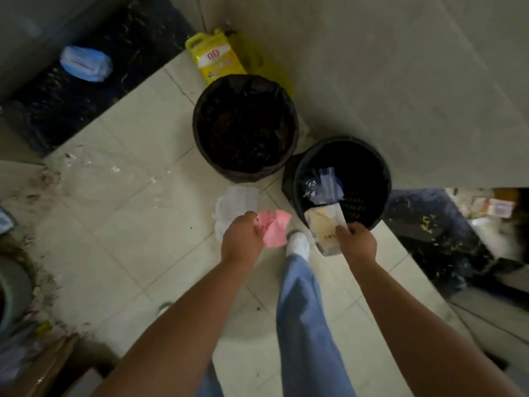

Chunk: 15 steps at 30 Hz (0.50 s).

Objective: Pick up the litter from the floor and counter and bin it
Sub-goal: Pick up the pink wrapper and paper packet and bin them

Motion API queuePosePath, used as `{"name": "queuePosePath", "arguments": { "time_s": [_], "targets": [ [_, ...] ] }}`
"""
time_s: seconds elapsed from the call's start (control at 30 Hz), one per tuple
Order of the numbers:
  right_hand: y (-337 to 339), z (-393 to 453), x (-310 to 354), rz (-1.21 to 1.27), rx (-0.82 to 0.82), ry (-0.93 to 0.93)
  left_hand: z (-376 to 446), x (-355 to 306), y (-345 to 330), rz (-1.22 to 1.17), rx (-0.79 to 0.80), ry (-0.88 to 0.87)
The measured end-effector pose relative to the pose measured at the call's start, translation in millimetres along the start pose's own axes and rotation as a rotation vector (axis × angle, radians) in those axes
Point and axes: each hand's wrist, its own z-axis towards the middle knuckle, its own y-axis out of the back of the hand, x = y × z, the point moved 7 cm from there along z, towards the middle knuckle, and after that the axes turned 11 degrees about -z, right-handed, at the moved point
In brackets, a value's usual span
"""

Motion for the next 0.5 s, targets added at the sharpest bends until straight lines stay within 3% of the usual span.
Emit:
{"name": "queuePosePath", "arguments": {
  "time_s": [0.17,0.37,0.5],
  "targets": [
    [30,65,-50,0.072,0.076,-0.175,28,-57,-55,-0.141,-0.002,0.139],
    [36,116,-56,0.350,0.136,-0.302,73,-101,-106,-0.234,0.018,0.112],
    [27,140,-48,0.277,0.178,-0.232,97,-110,-131,-0.270,0.098,0.082]
  ]
}}
